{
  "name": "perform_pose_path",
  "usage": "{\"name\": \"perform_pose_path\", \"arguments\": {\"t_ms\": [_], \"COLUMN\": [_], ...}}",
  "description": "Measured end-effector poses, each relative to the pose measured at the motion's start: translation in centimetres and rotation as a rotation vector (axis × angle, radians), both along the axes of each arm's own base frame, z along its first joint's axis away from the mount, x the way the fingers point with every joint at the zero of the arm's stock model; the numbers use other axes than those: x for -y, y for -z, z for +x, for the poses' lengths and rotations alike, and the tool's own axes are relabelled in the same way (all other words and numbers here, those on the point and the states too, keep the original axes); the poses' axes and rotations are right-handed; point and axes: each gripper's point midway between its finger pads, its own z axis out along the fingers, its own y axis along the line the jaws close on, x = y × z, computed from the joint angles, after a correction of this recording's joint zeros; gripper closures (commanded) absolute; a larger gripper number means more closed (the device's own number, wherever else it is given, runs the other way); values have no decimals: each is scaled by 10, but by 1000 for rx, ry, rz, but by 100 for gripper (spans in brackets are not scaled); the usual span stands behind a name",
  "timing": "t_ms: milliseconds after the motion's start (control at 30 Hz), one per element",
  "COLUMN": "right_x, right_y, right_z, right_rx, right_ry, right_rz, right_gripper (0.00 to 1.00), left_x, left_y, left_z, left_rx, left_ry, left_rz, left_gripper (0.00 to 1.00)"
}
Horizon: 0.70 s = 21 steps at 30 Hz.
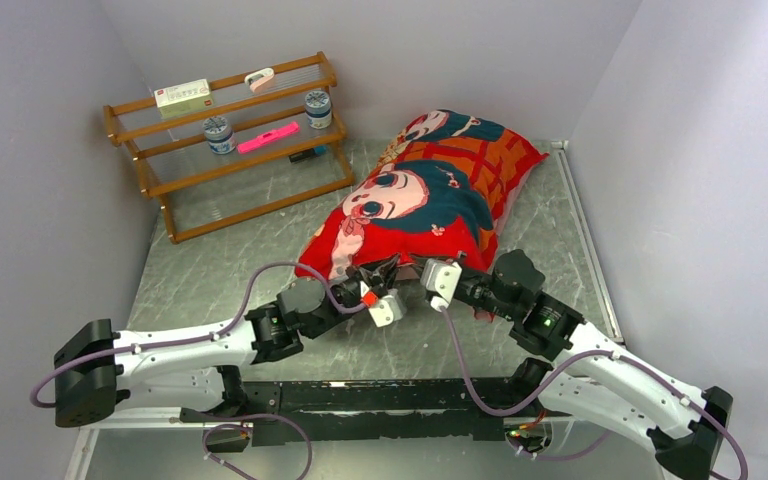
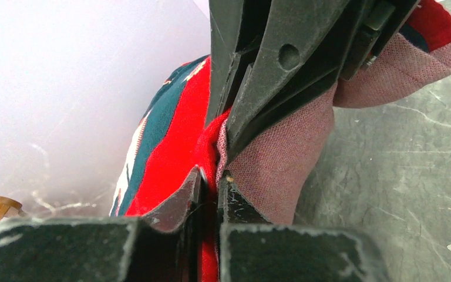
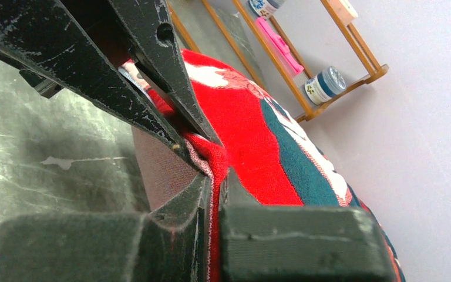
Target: Put the pillow into the pillowcase
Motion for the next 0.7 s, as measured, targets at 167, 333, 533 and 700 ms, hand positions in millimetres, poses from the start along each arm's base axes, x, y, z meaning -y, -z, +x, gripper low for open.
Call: {"name": "perform_pose_path", "arguments": {"t_ms": [167, 333, 533, 700], "right_x": [2, 1, -1, -2], "right_y": [-3, -6, -5, -7], "right_z": [0, -1, -1, 0], "right_rx": [18, 18, 5, -1], "right_ry": [4, -4, -5, -4], "right_rz": [3, 16, 32, 47], "right_gripper": [100, 100, 100, 100], "left_x": [4, 5, 1, 4], "left_y": [-4, -14, -22, -27], "left_z": [0, -5, -1, -1], "left_rx": [-6, -15, -26, -19], "left_ry": [20, 40, 4, -18], "left_rz": [39, -1, -49, -81], "left_gripper": [61, 44, 30, 39]}}
